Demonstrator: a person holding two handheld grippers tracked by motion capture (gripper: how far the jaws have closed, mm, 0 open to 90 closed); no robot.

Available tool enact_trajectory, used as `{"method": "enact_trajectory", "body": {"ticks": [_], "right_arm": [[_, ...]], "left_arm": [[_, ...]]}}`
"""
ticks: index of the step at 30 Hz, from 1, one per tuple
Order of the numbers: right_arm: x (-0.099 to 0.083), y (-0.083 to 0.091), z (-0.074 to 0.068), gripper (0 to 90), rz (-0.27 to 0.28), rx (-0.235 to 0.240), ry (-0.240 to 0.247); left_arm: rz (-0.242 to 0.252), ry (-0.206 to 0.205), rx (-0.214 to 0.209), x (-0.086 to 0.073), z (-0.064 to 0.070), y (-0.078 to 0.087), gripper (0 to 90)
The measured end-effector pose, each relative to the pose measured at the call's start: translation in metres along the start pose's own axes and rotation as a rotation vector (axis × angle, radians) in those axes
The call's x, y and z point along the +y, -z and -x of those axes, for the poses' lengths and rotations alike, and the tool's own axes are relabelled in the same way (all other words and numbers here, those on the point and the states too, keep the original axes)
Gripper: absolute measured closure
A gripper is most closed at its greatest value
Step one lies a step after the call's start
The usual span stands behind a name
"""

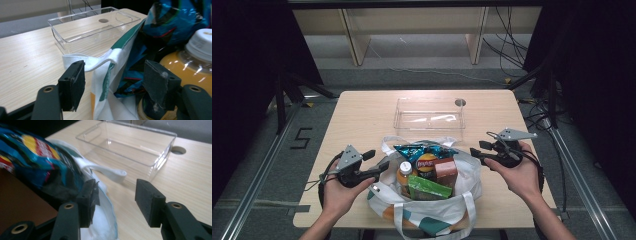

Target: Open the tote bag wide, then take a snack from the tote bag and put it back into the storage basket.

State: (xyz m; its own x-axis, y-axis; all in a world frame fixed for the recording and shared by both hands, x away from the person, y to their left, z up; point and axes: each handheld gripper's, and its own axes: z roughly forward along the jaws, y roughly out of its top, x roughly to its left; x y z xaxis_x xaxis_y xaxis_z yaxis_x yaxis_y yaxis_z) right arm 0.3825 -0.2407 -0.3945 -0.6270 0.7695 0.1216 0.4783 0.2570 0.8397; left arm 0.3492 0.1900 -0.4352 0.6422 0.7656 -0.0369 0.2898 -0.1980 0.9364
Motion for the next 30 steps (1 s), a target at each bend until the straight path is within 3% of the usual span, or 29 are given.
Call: {"method": "enact_trajectory", "body": {"ticks": [2, 5, 7, 8, 10, 12, 13, 15, 17, 18, 20, 22, 23, 24, 25, 26, 27, 28, 30], "right_arm": [[0.0048, 0.0039, -0.0014, 49.7, 0.024, 0.001, 0.017], [0.0072, 0.0044, -0.0006, 48.8, 0.028, 0.008, 0.043], [0.008, 0.0049, -0.0012, 48.5, 0.032, 0.005, 0.033], [0.0083, 0.0044, 0.0, 47.9, 0.033, 0.01, 0.045], [0.0084, 0.0047, -0.0014, 47.6, 0.033, 0.008, 0.026], [0.0081, 0.0054, -0.0021, 47.2, 0.035, 0.007, 0.02], [0.0079, 0.0053, -0.0008, 47.0, 0.045, 0.001, 0.045], [0.0085, 0.0077, -0.0051, 46.8, 0.043, 0.009, -0.004], [0.0089, 0.0094, -0.0048, 46.7, 0.038, 0.021, -0.003], [0.008, 0.0093, -0.0027, 46.7, 0.045, 0.016, 0.026], [0.0085, 0.0089, -0.0041, 46.7, 0.05, 0.03, -0.02], [0.0076, 0.009, -0.0005, 46.8, 0.046, 0.014, 0.031], [0.0075, 0.0083, -0.0011, 46.7, 0.045, 0.02, 0.021], [0.0083, 0.0088, -0.0009, 46.7, 0.058, -0.003, 0.033], [0.0083, 0.0088, -0.0009, 46.7, 0.058, -0.003, 0.033], [0.0094, 0.01, -0.0026, 46.7, 0.05, 0.019, 0.031], [0.0104, 0.0107, -0.0012, 46.7, 0.057, 0.018, 0.059], [0.0106, 0.0107, -0.0035, 46.5, 0.058, 0.035, 0.032], [0.0111, 0.0126, -0.0036, 46.6, 0.05, 0.025, 0.046]], "left_arm": [[0.033, -0.002, 0.004, -0.0013, 0.0005, 0.0026, 32.6], [0.044, 0.005, 0.005, -0.0035, -0.0024, 0.0032, 32.4], [0.044, -0.008, 0.007, -0.0039, -0.0038, 0.0031, 32.2], [0.045, 0.02, 0.0, -0.0058, -0.0026, 0.0026, 32.0], [0.037, 0.003, 0.008, -0.0056, -0.0031, 0.0028, 32.1], [0.047, 0.022, 0.006, -0.0053, -0.0028, 0.0023, 32.3], [0.051, 0.016, 0.009, -0.0044, -0.0033, 0.0022, 32.2], [0.05, -0.008, 0.012, -0.0029, -0.0053, 0.0014, 32.3], [0.049, -0.002, 0.015, -0.0029, -0.0059, 0.0005, 32.3], [0.052, 0.005, 0.015, -0.0031, -0.0057, 0.0002, 32.4], [0.052, 0.009, 0.013, -0.0034, -0.0055, 0.0002, 32.4], [0.052, 0.018, 0.01, -0.0041, -0.004, 0.0012, 32.4], [0.058, 0.025, 0.007, -0.0041, -0.0038, 0.0017, 32.4], [0.057, -0.002, 0.014, -0.003, -0.0054, 0.0028, 32.4], [0.057, -0.002, 0.014, -0.003, -0.0054, 0.0028, 32.4], [0.059, -0.003, 0.014, -0.0029, -0.0059, 0.0031, 32.4], [0.058, 0.009, 0.018, -0.0035, -0.0073, 0.0034, 32.4], [0.058, 0.01, 0.016, -0.0034, -0.008, 0.0035, 32.4], [0.062, 0.034, 0.011, -0.004, -0.0069, 0.0032, 32.3]]}}
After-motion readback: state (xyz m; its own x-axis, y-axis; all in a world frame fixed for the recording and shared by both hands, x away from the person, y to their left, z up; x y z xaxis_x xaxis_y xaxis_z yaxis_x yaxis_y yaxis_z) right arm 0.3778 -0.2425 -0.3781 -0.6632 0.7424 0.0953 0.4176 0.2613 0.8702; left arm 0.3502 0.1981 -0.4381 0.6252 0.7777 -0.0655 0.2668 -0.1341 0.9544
